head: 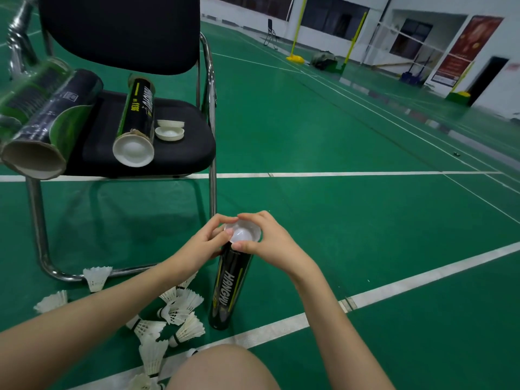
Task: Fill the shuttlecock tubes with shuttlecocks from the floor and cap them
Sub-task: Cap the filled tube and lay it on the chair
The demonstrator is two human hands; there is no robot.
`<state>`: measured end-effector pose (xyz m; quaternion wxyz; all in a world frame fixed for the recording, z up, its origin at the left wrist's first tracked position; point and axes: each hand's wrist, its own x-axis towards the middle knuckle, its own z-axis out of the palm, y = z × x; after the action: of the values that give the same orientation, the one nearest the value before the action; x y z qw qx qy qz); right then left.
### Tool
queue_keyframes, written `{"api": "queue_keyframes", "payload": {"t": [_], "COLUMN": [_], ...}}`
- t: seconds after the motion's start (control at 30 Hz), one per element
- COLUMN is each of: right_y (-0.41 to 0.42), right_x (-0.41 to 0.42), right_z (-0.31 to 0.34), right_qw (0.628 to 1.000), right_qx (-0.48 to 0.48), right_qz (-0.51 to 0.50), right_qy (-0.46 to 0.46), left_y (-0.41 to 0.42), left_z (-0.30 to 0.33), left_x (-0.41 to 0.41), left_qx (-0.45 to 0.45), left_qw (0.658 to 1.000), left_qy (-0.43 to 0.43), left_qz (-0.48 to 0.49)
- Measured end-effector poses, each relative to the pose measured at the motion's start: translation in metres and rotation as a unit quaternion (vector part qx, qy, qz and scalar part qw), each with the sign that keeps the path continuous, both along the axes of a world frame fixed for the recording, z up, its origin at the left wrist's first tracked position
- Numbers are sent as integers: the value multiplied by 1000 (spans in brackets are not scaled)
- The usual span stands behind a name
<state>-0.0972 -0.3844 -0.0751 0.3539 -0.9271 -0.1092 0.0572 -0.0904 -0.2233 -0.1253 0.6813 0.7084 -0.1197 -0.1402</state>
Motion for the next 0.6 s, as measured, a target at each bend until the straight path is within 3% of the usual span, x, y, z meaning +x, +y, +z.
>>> {"api": "queue_keyframes", "payload": {"t": [0.6], "right_y": [-12], "right_x": [-3], "right_z": [-14], "right_qw": [990], "right_qx": [140], "right_qz": [11], "right_qy": [8], "left_y": [5], "left_z": [3], "left_x": [-7], "left_qx": [8], "left_qw": [1000], "left_qy": [-25], "left_qz": [-3]}}
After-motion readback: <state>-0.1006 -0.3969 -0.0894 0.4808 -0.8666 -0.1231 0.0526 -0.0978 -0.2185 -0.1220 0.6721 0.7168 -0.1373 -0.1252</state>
